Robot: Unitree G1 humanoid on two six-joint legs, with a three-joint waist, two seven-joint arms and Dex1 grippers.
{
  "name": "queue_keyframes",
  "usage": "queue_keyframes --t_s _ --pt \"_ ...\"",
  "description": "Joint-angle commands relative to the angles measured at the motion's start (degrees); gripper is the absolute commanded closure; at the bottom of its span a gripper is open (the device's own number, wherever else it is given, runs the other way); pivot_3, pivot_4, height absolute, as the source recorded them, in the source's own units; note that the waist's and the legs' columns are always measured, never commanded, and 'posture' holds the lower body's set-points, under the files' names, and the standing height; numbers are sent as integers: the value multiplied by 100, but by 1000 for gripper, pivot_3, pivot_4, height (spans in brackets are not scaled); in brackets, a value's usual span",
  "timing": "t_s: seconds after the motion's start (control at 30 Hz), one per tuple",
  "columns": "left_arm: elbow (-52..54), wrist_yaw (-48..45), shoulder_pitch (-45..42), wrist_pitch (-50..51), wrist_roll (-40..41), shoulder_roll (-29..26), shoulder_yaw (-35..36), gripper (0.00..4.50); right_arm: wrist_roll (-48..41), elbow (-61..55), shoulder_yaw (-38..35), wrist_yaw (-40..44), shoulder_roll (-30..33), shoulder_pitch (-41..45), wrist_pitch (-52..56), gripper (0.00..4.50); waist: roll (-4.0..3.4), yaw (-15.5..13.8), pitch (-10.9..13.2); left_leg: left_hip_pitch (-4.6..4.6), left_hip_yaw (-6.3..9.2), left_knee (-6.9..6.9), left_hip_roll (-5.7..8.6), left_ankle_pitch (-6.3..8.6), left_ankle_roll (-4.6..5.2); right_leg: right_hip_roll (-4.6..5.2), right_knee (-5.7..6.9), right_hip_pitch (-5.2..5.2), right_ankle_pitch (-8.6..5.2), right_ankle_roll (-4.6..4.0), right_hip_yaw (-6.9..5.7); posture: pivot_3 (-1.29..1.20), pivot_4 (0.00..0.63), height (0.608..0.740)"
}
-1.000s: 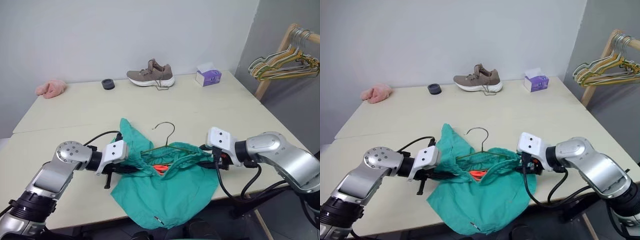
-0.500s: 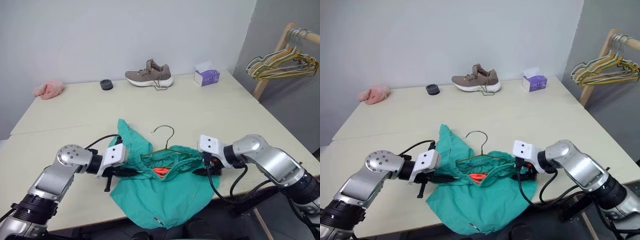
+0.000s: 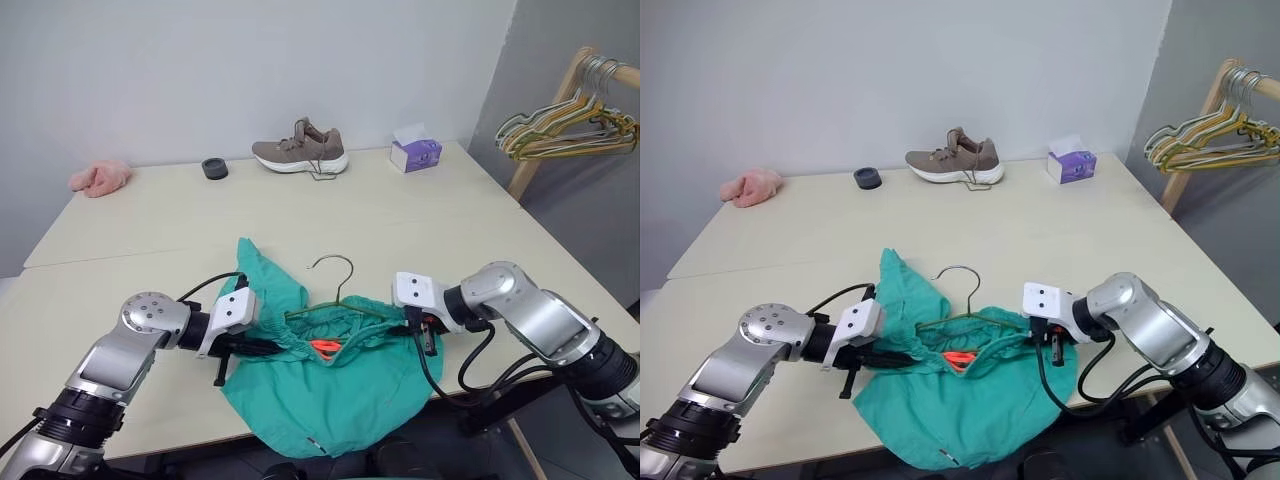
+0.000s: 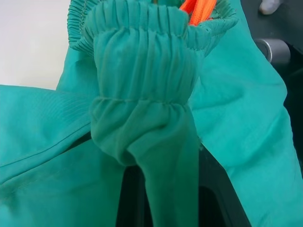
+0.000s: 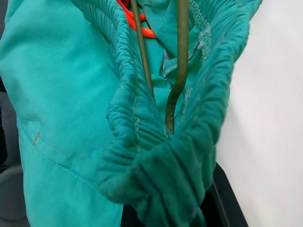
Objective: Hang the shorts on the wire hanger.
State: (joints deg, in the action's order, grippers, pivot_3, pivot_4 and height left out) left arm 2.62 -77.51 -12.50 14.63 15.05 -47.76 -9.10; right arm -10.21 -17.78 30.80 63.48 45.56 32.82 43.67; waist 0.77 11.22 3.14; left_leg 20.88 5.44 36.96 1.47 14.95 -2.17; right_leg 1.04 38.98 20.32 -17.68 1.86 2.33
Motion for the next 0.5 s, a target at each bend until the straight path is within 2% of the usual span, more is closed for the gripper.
queue_keyframes --t_s 0.03,0.07,0.2,0.33,0.5 --pt "-19 344 -406 254 303 250 331 3799 -145 -272 -208 101 -12 -2 40 4500 2 -14 -1 0 1 1 0 0 0 0 0 -1 0 0 -2 -230 0 740" --pt "-57 344 -436 300 313 252 367 3599 -169 -295 -254 108 12 -30 75 4500 5 -13 -2 0 4 3 1 0 0 0 0 -2 0 0 -4 -230 0 740" --pt "-212 448 -484 362 390 198 641 2300 -323 -370 -509 71 109 -188 286 4500 3 10 -3 0 8 1 1 0 0 0 0 -2 0 0 -5 -232 0 740" --pt "-821 1054 -763 165 257 288 1048 1085 -634 -371 -1006 -128 140 -451 748 4500 4 -6 -3 0 10 2 1 0 0 0 0 -2 0 0 -8 -228 0 740" --pt "-1512 1925 -1016 -287 -48 412 1391 1085 -1052 -290 -1926 -682 -6 -894 1582 4500 6 -13 -5 1 11 2 4 0 0 3 0 -4 1 1 -7 -233 0 740"
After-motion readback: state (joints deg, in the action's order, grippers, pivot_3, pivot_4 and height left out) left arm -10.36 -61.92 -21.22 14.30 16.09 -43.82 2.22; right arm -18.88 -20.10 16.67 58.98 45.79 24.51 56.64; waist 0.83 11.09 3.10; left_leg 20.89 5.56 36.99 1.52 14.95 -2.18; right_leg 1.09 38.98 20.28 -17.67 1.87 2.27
